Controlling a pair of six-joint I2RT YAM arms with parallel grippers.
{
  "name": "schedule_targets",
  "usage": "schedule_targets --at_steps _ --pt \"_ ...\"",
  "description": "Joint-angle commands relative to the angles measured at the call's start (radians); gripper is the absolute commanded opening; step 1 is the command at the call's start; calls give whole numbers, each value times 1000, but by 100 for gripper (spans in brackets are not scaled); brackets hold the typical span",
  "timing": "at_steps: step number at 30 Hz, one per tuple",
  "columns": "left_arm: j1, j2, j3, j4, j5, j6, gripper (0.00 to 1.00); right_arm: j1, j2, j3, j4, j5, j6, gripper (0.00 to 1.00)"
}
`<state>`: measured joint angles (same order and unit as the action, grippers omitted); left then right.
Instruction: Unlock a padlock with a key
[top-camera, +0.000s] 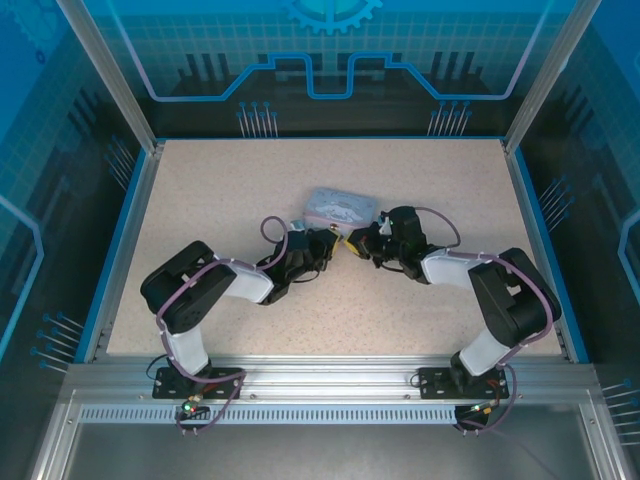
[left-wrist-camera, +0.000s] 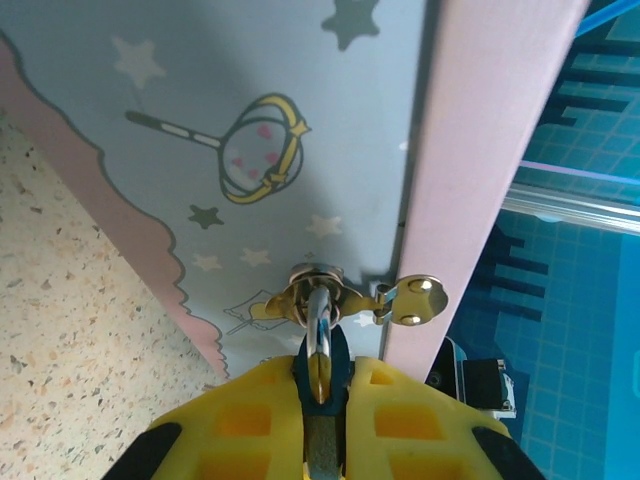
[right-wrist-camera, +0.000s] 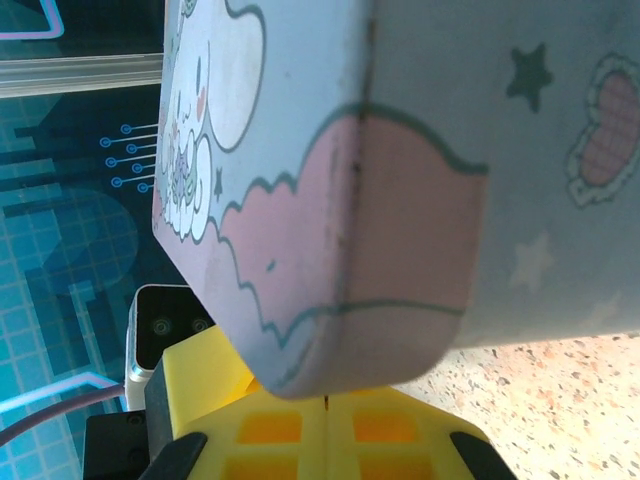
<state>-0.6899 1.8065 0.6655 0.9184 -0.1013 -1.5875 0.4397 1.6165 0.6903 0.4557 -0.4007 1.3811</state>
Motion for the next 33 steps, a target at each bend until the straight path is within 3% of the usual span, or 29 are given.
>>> schedule_targets --at_steps 1,6,15,22,28,33 --pt "-25 -6 24 76 66 21 0 32 12 42 51 -18 4 0" --pt "-25 -9 14 67 52 23 0 27 -5 28 37 -19 -3 1" --pt "-18 -19 6 55 44 33 0 6 -86 -4 -42 -32 -49 34" --pt "-11 -27 9 45 52 38 0 -21 -196 -37 -232 -56 -163 51" --pt "0 -39 13 26 70 47 0 -64 -323 -17 -495 10 -411 51" --pt "4 -53 11 3 84 56 0 -47 -382 89 -715 200 -766 49"
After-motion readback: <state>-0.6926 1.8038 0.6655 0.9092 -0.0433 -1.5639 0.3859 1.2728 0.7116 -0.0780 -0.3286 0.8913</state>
